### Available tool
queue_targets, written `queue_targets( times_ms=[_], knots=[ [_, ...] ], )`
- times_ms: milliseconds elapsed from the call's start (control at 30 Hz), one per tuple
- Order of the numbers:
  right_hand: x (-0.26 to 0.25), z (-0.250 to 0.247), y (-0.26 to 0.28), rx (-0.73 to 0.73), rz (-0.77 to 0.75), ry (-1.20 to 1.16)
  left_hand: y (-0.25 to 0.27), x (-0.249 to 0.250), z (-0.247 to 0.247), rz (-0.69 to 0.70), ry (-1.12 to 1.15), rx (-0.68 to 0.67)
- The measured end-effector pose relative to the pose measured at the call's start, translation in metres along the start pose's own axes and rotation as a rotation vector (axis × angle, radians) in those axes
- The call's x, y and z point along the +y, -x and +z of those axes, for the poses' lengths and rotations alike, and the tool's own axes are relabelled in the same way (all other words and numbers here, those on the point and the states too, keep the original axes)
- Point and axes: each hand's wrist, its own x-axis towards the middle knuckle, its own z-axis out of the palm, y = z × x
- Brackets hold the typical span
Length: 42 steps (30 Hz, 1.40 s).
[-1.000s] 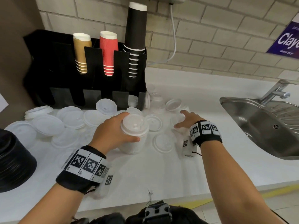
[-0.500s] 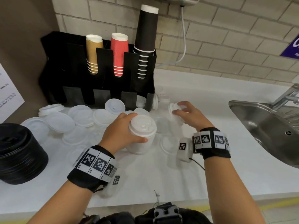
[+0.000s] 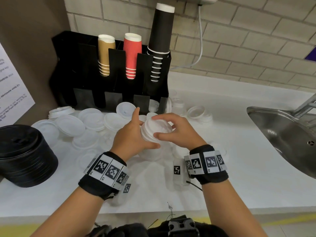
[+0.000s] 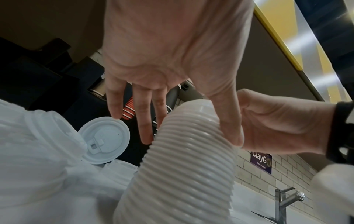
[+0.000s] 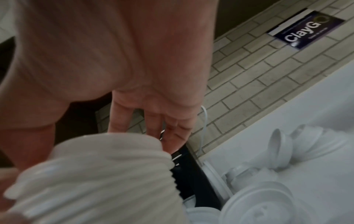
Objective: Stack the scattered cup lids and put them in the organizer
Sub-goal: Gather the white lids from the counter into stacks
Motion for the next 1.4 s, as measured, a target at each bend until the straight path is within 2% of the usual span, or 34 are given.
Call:
queue_targets(
  times_ms=[200, 333, 567, 667, 733, 800, 900, 967, 1033, 1067, 1200, 1233, 1300, 1400],
  knots=[
    [-0.012, 0.001, -0.006, -0.043, -0.082, 0.142, -0.001, -0.003, 0.002, 0.01, 0.017, 0.021],
    [-0.017, 0.001, -0.007, -0.067, -0.084, 0.239, -0.002, -0.005, 0.003, 0.022, 0.004, 0.022],
    [-0.013, 0.002, -0.004, -0.106, -0.034, 0.174, -0.003, 0.003, -0.003, 0.075, -0.026, -0.061],
    [-0.001, -0.013, -0.007, -0.19, 0.099, -0.075, -0.006, 0.005, -0.008, 0.075, -0.045, -0.075],
    [0.017, -0.029, -0.018, -0.083, 0.26, -0.166, -0.007, 0.006, -0.01, 0.066, -0.053, -0.068],
    [0.043, -0.049, -0.034, 0.048, 0.449, -0.044, -0.008, 0.006, -0.01, 0.053, -0.057, -0.068],
    [0.084, -0.069, -0.055, -0.012, 0.751, 0.161, -0.008, 0.004, -0.01, 0.048, -0.061, -0.07],
    [0.101, -0.074, -0.064, 0.083, 0.887, 0.299, -0.008, 0.003, -0.01, 0.052, -0.063, -0.073],
    [0.109, -0.078, -0.069, 0.209, 0.902, 0.404, -0.009, 0.003, -0.01, 0.053, -0.069, -0.075],
    [0.11, -0.08, -0.071, 0.199, 0.886, 0.435, -0.009, 0.003, -0.01, 0.054, -0.074, -0.077],
    [0.114, -0.081, -0.079, -0.05, 0.913, 0.595, -0.009, 0.002, -0.01, 0.057, -0.092, -0.076],
    [0.114, -0.081, -0.081, -0.068, 0.917, 0.637, -0.009, 0.002, -0.01, 0.059, -0.094, -0.076],
    [0.109, -0.084, -0.081, -0.071, 0.9, 0.607, -0.009, 0.001, -0.011, 0.065, -0.094, -0.076],
    [0.107, -0.096, -0.068, -0.055, 0.812, 0.421, -0.008, 0.001, -0.011, 0.067, -0.087, -0.077]
  ],
)
